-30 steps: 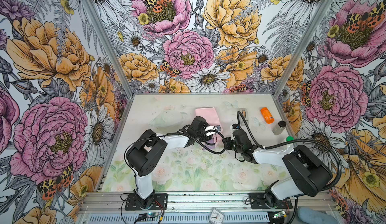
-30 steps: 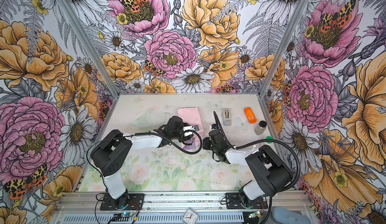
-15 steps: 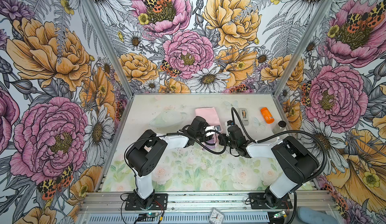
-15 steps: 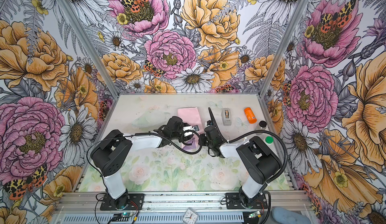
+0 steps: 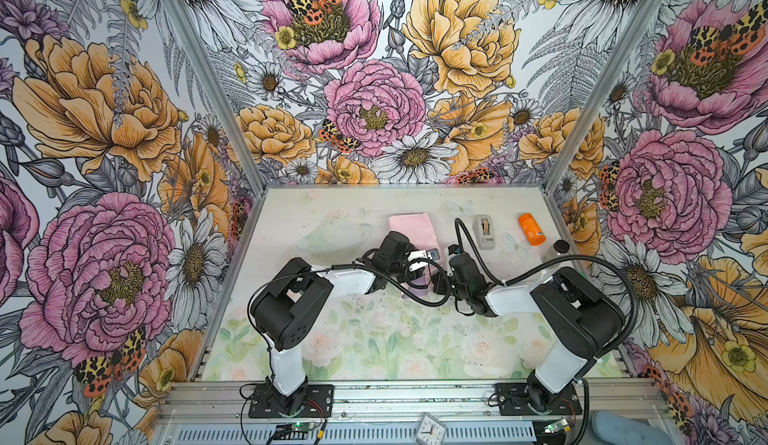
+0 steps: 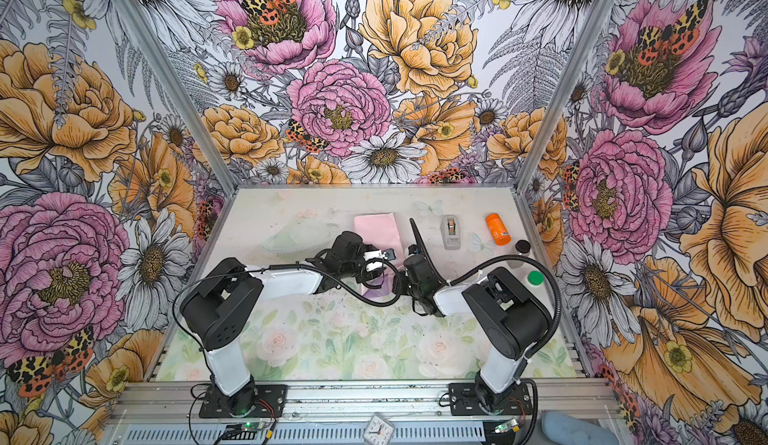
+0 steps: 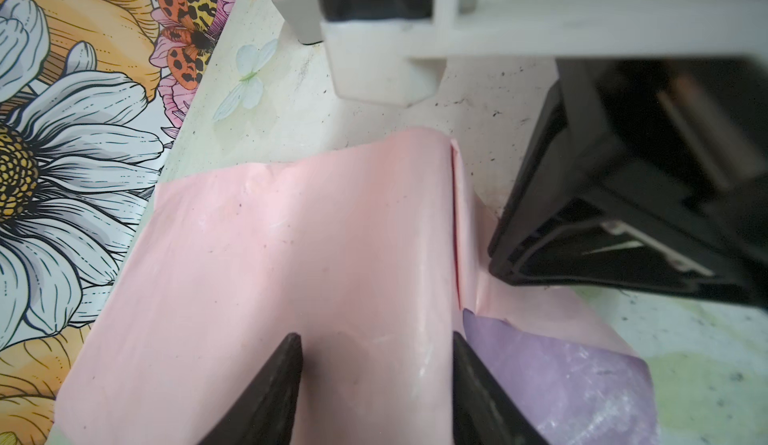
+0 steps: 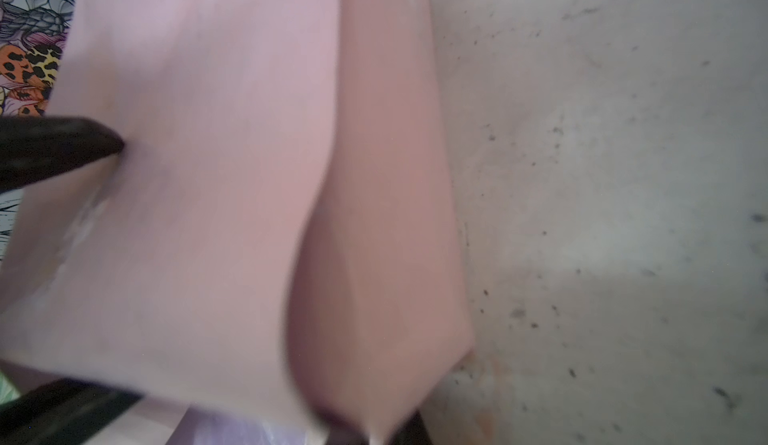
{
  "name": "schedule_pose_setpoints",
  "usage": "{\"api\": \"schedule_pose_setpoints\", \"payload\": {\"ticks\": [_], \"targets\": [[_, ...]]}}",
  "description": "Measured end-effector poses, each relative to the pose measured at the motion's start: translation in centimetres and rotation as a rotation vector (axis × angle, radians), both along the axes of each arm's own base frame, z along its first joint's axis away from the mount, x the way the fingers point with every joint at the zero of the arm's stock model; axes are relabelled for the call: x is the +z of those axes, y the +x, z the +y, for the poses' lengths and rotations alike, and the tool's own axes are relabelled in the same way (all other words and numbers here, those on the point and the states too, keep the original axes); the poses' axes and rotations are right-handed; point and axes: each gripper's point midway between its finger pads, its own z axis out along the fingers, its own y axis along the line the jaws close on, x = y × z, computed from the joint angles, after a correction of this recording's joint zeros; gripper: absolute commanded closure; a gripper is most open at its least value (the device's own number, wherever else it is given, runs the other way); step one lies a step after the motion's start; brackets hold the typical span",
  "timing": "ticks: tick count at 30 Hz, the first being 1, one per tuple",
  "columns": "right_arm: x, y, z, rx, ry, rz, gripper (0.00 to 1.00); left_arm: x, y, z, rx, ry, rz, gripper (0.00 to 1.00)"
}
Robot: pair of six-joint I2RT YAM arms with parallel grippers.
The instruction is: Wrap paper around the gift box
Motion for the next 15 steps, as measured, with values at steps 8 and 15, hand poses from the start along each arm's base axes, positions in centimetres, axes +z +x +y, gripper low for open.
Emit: {"api": "schedule_pose_setpoints", "payload": {"ticks": [8,15], "targets": [[4.1,-2.9,-1.4,0.016,0.026,-0.029,0.70,1.7,-0.4,-0.2,0.044,-0.090,0.064,0.25],[13.0,0.1,-3.4,-0.042,0.060,-0.115,0.51,11.7,0.6,1.7,0.264,-0.366,0.130,0.17]]}}
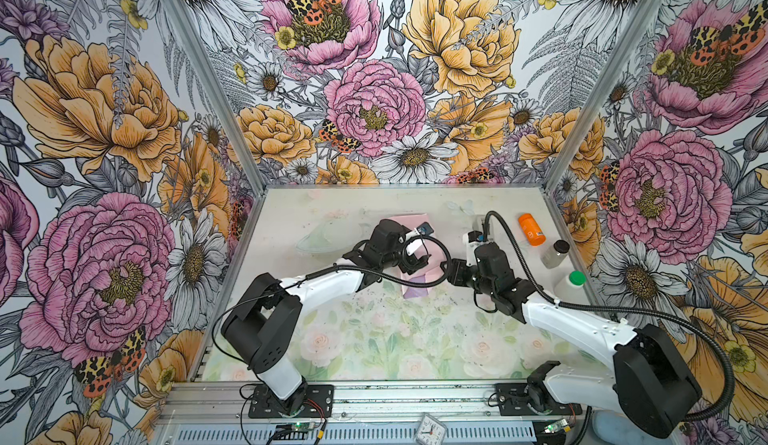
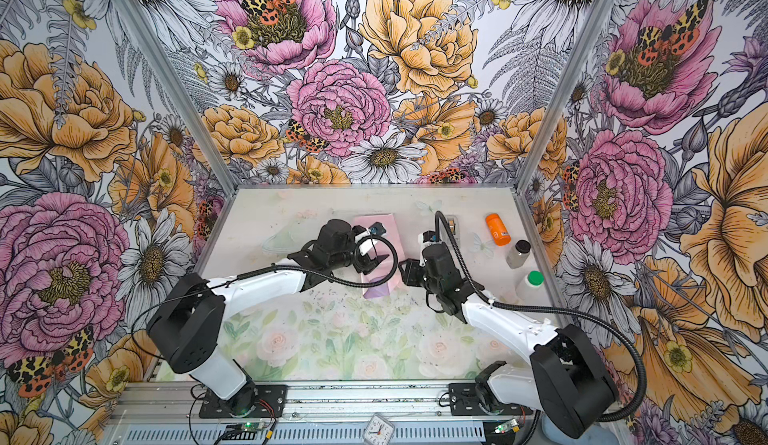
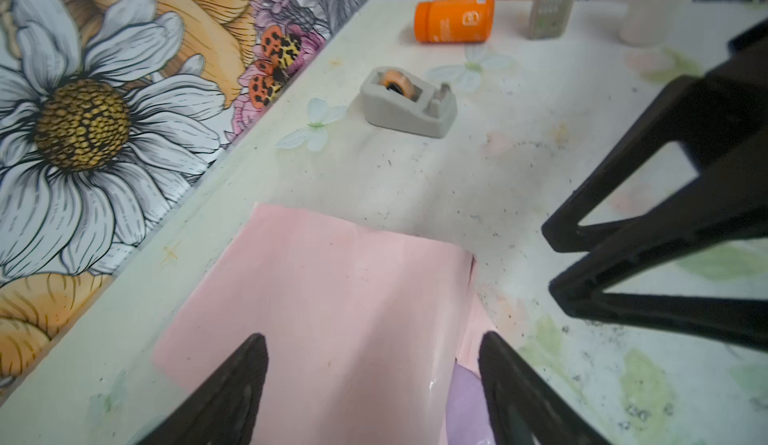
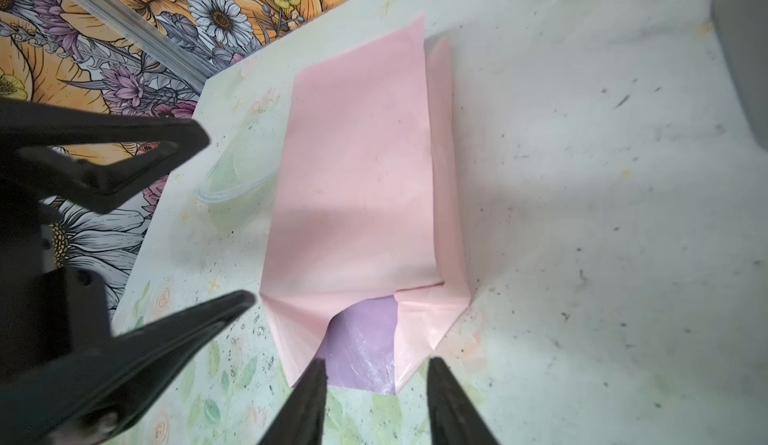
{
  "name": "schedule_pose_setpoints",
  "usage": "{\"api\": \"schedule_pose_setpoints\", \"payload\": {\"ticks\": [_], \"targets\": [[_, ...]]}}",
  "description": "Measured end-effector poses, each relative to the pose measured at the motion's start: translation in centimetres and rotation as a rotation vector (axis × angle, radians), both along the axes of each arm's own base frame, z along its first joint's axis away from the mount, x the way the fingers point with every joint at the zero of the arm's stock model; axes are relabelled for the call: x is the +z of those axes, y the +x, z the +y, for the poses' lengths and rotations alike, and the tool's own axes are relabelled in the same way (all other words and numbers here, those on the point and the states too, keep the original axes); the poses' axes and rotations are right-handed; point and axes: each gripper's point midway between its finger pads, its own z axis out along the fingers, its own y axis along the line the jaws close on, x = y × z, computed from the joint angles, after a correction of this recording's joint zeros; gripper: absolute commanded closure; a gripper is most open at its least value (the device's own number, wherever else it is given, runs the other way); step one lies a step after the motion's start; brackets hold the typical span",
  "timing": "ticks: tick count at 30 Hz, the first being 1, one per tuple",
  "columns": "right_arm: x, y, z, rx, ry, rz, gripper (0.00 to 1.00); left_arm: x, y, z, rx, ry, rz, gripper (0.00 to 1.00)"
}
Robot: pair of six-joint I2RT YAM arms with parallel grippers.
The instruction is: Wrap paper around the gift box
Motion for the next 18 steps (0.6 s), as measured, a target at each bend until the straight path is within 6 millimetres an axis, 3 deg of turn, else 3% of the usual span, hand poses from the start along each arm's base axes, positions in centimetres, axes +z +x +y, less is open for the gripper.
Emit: {"api": "schedule_pose_setpoints", "payload": {"ticks": [3,6,8,11,15,18], "targets": [[2.2,1.7,-0.8,-0.015,-0.003,0.022,0.46,3.7,1.5,2.6,0.165,-0.135,0.097,0.17],[3.0,3.9,-0.5,0.004,-0.028,0.076,0.43,4.4,2.9,6.1,0.334,-0.260,0.241,0.17],[2.7,5.3,0.4,0.041,-0.055,0.123,0.43,3.1,3.4,8.3,0.434,-0.322,0.348,0.18],[0.8,6.9,1.5,0.087,-0.101,0.197,0.43,-0.8,3.0,10.2,0.547,-0.370,0.514,0.19],[-2.9,7.4,2.0,0.128,-0.159,0.307,0.43,-5.8,1.7,9.7,0.597,-0.388,0.704,0.20],[-4.9,7.2,2.2,0.152,-0.176,0.369,0.44,-8.2,1.3,8.9,0.614,-0.398,0.792,0.22]]}}
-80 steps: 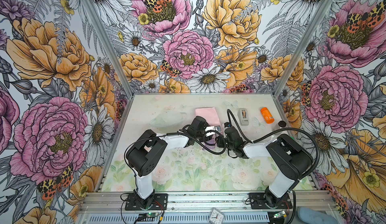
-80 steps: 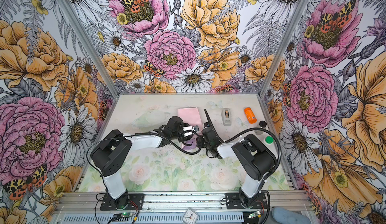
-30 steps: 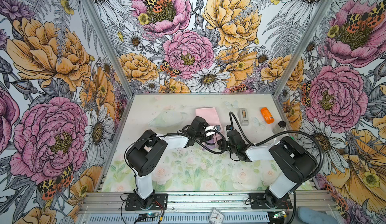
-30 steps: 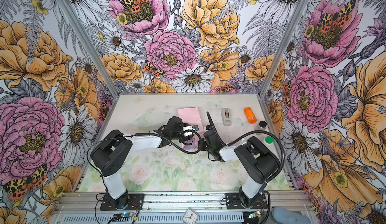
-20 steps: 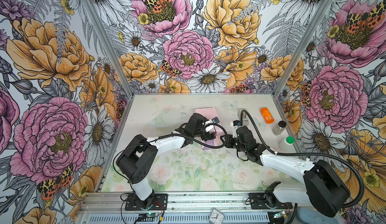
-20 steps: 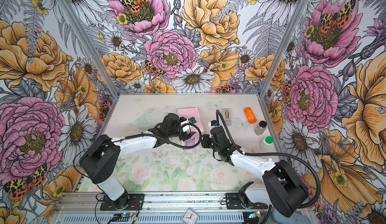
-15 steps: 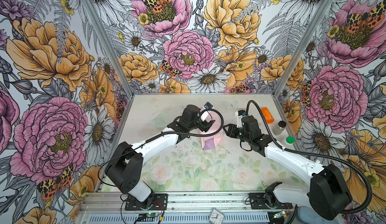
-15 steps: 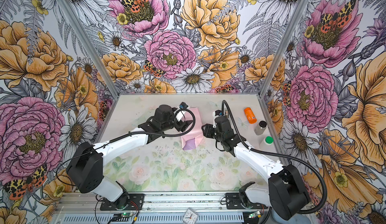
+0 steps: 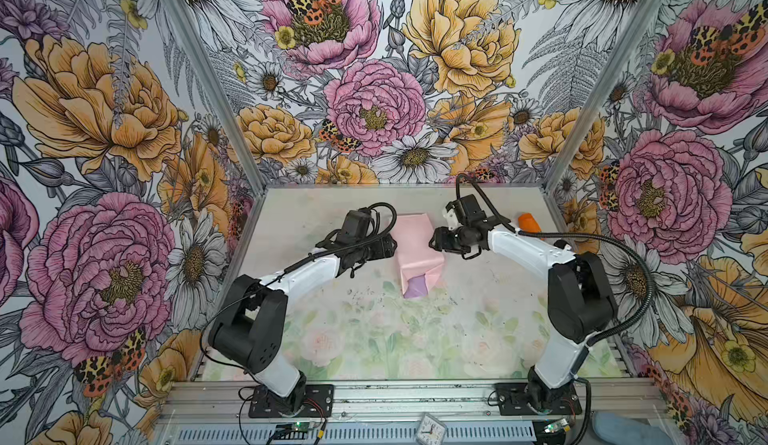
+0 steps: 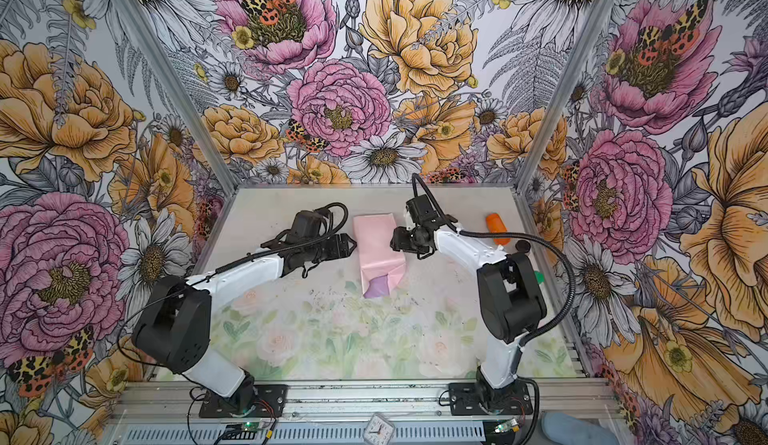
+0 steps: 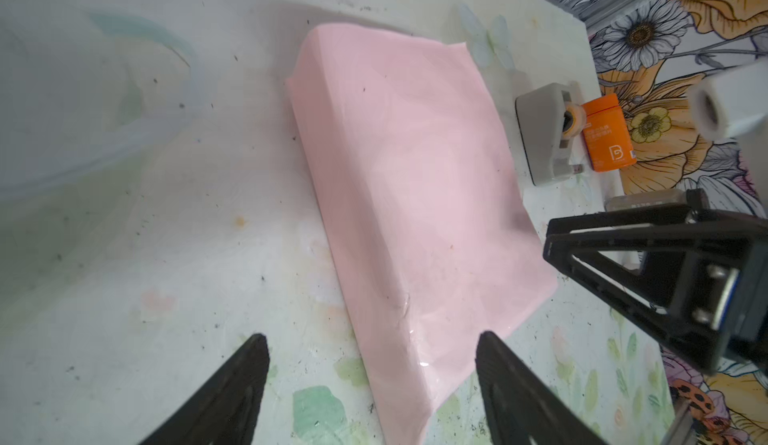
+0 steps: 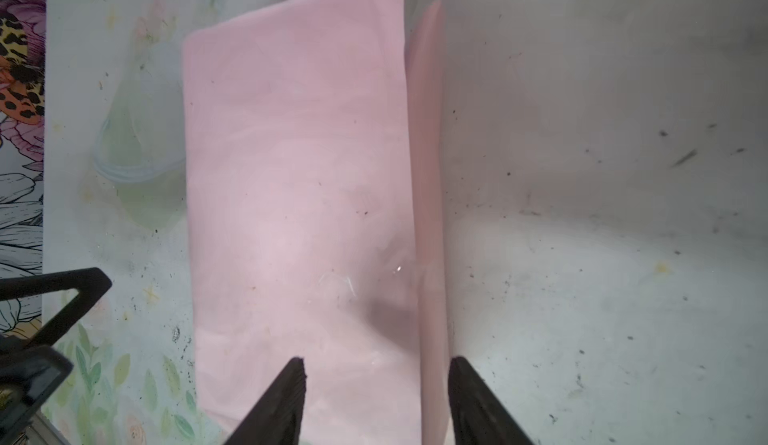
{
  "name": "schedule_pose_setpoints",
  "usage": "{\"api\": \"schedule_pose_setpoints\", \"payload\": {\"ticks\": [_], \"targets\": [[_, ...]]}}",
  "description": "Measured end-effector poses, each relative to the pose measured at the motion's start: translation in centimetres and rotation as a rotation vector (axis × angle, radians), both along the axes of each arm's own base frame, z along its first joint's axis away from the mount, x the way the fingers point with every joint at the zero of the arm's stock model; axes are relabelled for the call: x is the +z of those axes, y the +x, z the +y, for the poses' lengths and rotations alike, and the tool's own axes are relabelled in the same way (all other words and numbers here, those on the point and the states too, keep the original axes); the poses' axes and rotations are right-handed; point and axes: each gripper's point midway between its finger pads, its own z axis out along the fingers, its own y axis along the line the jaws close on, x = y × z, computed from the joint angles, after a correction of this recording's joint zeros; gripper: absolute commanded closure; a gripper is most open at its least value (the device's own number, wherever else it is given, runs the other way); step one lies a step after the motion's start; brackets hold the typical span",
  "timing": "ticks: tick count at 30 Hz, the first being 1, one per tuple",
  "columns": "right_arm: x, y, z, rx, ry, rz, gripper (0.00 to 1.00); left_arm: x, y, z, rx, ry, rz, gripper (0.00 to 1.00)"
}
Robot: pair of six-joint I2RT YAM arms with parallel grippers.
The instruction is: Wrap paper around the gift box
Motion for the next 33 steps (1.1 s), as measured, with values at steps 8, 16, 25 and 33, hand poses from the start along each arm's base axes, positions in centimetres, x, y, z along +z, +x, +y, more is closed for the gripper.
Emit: {"api": "schedule_pose_setpoints", "payload": {"ticks": [8,16,25,33], "targets": [[-1.0,-1.0,0.2,0.023,0.004,0.057,0.57,-2.5,0.6,-2.0,-0.011,-0.047,0.053,0.27],[-1.2,-2.2,-0.1,0.000,0.020,0.077,0.58,-4.0,1.6,-5.2,-0.073,-0.047,0.061,0.27],[1.4,-3.8,-2.5,-0.080,0.030,0.050,0.45,-2.8,2.8,-6.5,-0.129,-0.017,-0.012,0.25],[0.7,-1.5,-2.9,-0.105,0.014,0.064,0.44,3.5,-0.1,-3.5,-0.104,-0.032,-0.185,0.25]]}}
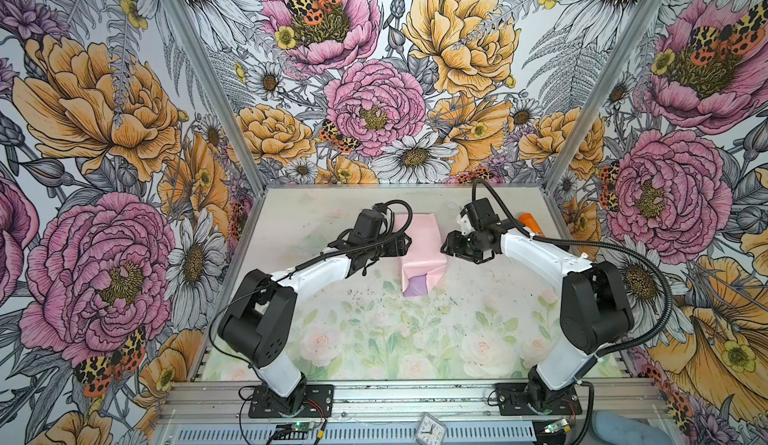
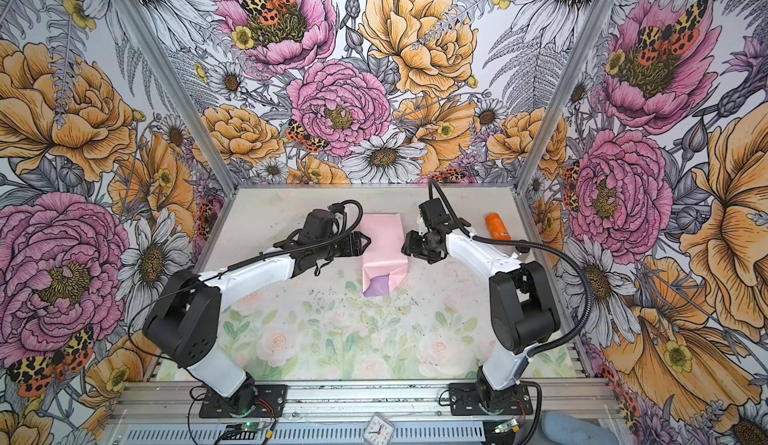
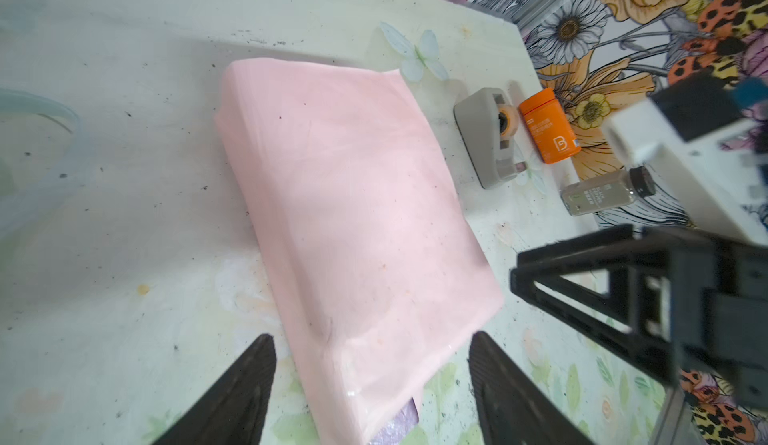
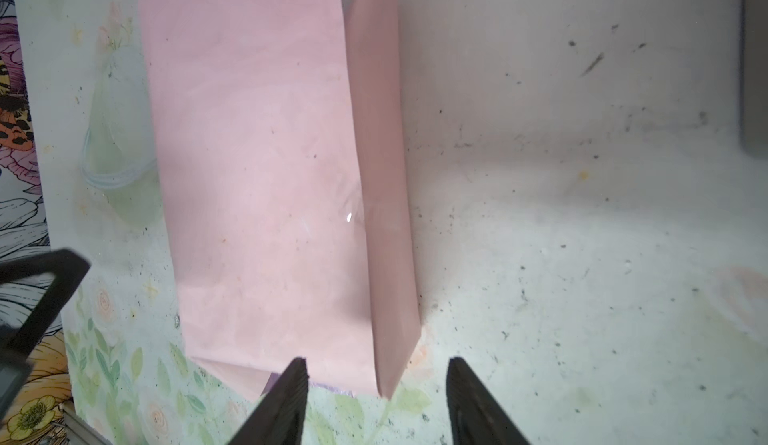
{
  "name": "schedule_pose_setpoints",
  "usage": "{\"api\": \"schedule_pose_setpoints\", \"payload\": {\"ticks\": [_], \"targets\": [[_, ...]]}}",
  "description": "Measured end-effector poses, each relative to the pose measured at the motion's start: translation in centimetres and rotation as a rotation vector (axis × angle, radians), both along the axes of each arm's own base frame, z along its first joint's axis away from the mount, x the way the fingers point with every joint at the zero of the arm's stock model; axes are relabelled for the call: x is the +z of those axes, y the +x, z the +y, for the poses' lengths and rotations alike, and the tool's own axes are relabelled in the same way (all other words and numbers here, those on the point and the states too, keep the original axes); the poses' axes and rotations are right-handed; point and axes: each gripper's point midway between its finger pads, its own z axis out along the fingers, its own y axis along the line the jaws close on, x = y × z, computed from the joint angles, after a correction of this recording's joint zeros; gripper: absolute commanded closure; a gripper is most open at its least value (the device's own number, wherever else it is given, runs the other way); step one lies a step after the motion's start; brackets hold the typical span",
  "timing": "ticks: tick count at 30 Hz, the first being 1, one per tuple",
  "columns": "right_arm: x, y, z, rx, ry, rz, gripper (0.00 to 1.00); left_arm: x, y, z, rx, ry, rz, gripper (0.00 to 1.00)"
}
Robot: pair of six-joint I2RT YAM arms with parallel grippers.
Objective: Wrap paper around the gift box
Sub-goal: 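Lower the left gripper to the box's near end while the right holds the box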
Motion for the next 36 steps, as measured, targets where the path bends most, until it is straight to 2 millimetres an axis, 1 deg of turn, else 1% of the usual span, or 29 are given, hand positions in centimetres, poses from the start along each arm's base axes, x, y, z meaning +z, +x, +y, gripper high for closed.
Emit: {"api": "schedule_pose_setpoints", "payload": {"ticks": [2,6,10,13,16,19,21,25,29,31,32,34,36], "targets": [[-0.6,0.6,0.2,0.004,-0.005,0.010,0.44,-0.6,-0.5,0.4,0.009,-0.006,0.009,0.25],[-1.7,0.8,0.7,0.015,0.003,0.041,0.47,-3.6,-0.6,0.8,0.028,0.010,0.080,0.26],[-1.9,0.4,0.9,0.024,0.018,0.061,0.51,-5.8,-0.3,0.4,0.031,0.014,0.132,0.27],[-1.9,0.2,1.1,0.028,0.028,0.068,0.51,-6.5,0.7,-0.6,0.018,0.005,0.145,0.27],[-2.2,-0.4,1.2,0.031,0.031,0.079,0.51,-6.4,2.1,-1.8,0.002,-0.013,0.137,0.27],[-2.0,-1.2,1.4,0.036,0.034,0.081,0.51,-6.2,3.5,-3.0,-0.015,-0.032,0.125,0.28],[-1.8,-1.6,1.3,0.030,0.036,0.080,0.48,-6.2,4.3,-3.7,-0.026,-0.040,0.120,0.28],[-1.0,-1.8,0.9,0.012,0.038,0.065,0.45,-6.2,5.0,-4.4,-0.046,-0.041,0.108,0.27],[-0.1,-1.5,0.3,-0.005,0.037,0.037,0.44,-5.6,5.3,-4.4,-0.062,-0.033,0.080,0.26],[-0.2,-1.4,0.1,-0.012,0.030,0.037,0.44,-5.3,5.1,-4.0,-0.064,-0.025,0.070,0.27],[-0.3,-1.4,0.1,-0.013,0.028,0.041,0.44,-5.0,4.6,-3.6,-0.062,-0.017,0.065,0.27],[-0.6,-1.0,0.1,-0.015,0.022,0.048,0.44,-4.2,3.4,-2.4,-0.057,-0.002,0.049,0.28],[-0.9,-0.4,0.3,-0.012,0.019,0.049,0.45,-2.8,1.8,-1.2,-0.050,0.011,0.014,0.29]]}}
